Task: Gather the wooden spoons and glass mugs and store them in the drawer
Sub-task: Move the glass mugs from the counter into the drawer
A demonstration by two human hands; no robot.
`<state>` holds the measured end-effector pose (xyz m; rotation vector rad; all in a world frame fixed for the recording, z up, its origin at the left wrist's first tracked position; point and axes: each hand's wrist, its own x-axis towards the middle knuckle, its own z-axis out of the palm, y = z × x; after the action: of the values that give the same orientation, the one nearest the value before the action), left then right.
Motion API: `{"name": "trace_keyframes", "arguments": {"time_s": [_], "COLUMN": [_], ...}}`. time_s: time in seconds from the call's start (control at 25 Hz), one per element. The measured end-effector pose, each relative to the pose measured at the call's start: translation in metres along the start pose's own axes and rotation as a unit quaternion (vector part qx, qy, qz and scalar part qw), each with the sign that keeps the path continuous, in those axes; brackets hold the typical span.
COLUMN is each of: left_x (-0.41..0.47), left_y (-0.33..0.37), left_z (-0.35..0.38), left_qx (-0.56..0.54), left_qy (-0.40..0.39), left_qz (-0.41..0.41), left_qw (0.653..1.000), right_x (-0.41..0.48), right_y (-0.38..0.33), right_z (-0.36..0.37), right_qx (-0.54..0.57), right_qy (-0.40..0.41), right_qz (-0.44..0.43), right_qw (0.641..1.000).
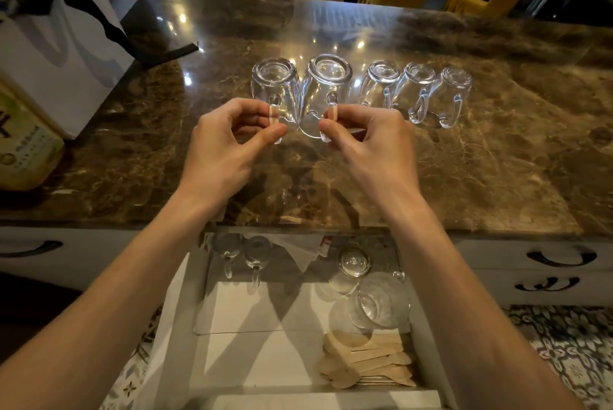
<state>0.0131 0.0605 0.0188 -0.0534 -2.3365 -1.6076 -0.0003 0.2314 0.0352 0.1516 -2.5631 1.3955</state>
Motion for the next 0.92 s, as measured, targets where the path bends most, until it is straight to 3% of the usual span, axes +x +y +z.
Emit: {"name": "trace_keyframes", "arguments": {"time_s": [0.64, 0.92], "left_x": [-0.102, -0.144], "left_y": [0.017, 0.005], "left_z": [-0.046, -0.051], "left_qx": [-0.011, -0.020], "left_qy": [-0.005, -0.009], "left_qz": [-0.044, -0.120], "left_qw": [0.999, 0.993], "right_x": [-0.105, -0.148], "right_y": [-0.018, -0.005], "right_z": [-0.002, 0.009], "right_qx": [0.041, 0.069], "right_qy": [-0.037, -0.068], "right_qz": [-0.045, -0.031], "right_qw": [0.997, 0.995]}}
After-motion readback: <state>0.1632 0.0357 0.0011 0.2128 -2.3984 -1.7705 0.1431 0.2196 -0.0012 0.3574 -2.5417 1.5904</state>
